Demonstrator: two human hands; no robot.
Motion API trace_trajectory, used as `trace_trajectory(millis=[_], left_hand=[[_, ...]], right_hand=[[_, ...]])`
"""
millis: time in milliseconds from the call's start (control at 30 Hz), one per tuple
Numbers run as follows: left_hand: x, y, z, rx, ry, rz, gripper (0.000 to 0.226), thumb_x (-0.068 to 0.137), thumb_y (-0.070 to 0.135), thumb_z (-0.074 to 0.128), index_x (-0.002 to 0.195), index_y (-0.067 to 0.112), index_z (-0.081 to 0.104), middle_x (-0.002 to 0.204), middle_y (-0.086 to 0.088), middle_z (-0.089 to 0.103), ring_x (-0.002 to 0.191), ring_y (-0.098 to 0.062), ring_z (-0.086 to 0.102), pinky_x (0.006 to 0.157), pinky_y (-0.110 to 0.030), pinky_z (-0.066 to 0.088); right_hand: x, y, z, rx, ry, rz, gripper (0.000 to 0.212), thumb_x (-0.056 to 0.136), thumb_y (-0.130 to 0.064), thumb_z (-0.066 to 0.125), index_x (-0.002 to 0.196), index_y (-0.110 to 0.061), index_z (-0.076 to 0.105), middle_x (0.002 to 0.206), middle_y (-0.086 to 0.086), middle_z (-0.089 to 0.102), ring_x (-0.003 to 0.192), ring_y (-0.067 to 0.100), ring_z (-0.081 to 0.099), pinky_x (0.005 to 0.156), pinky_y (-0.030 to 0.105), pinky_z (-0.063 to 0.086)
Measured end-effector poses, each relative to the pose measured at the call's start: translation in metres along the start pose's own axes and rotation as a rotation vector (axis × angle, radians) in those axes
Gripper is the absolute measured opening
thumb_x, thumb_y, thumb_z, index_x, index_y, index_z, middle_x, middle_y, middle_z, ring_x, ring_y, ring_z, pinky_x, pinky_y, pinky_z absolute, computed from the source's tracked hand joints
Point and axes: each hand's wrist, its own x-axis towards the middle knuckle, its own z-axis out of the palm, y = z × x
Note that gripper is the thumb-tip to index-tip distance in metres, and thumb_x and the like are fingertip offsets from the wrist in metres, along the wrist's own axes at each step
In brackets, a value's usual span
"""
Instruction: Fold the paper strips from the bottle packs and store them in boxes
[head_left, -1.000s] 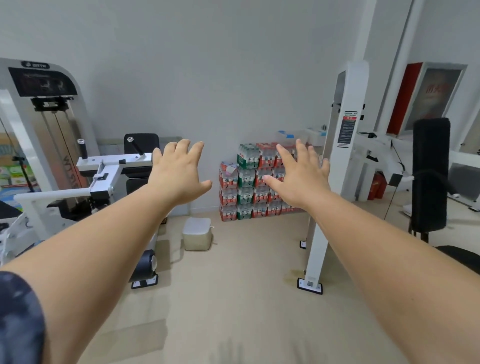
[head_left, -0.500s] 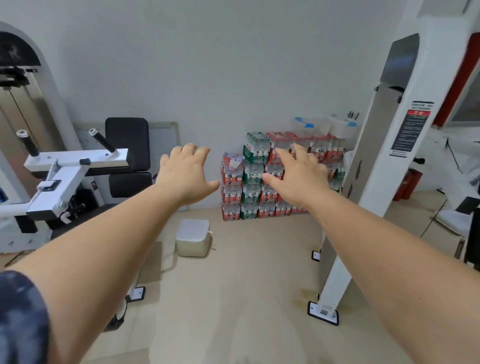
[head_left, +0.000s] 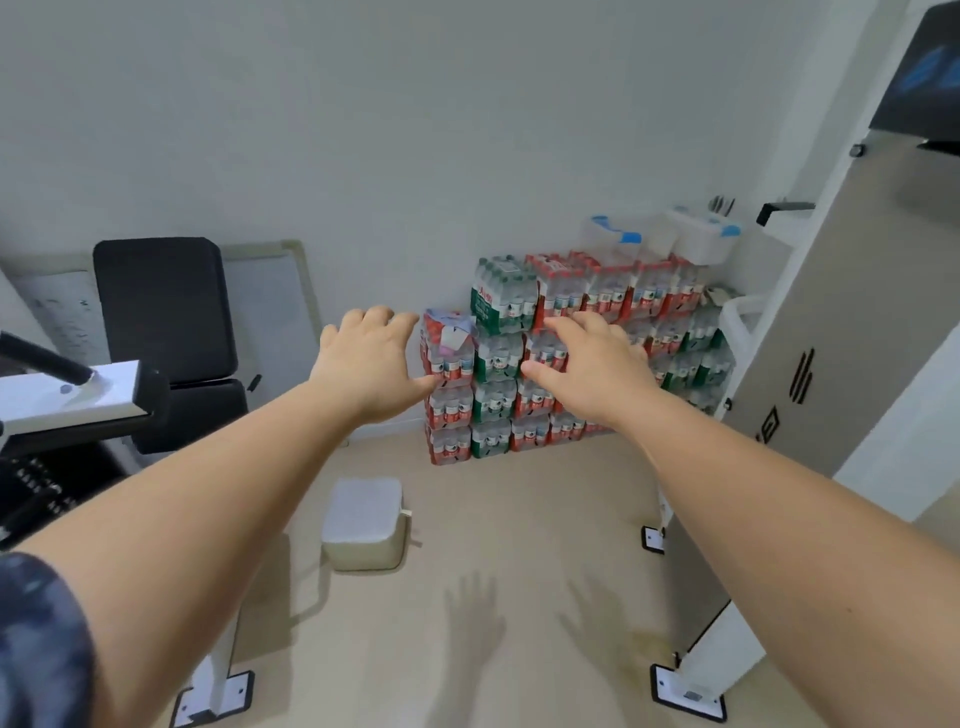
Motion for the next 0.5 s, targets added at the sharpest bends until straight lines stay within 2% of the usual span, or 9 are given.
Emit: trace_trajectory(millis=[300, 500], left_hand=[[0.187, 0.013, 0.110, -0.038, -0.124, -0.032, 0.081, 0.080, 0.067, 0.054, 0.147, 0.027, 0.034, 0.145, -0.005, 0.046, 0.134, -0.031, 0.041, 0.108, -0.051, 0.038], [0.295, 0.014, 0.166, -0.070, -0.200, -0.112, 0.082, 0.080, 0.068, 0.054, 0.148, 0.028, 0.032, 0.146, -0.003, 0.046, 0.134, -0.030, 0.041, 0.107, -0.050, 0.039]], right_hand=[[0.195, 0.073, 0.082, 0.004, -0.085, -0.020, 0.074, 0.091, -0.072, 0.044, 0.154, -0.033, 0.032, 0.161, 0.005, 0.032, 0.144, 0.034, 0.034, 0.112, 0.056, 0.033], [0.323, 0.112, 0.126, 0.032, -0.215, -0.071, 0.077, 0.089, -0.074, 0.044, 0.152, -0.032, 0.034, 0.160, 0.004, 0.034, 0.143, 0.032, 0.036, 0.112, 0.056, 0.037]])
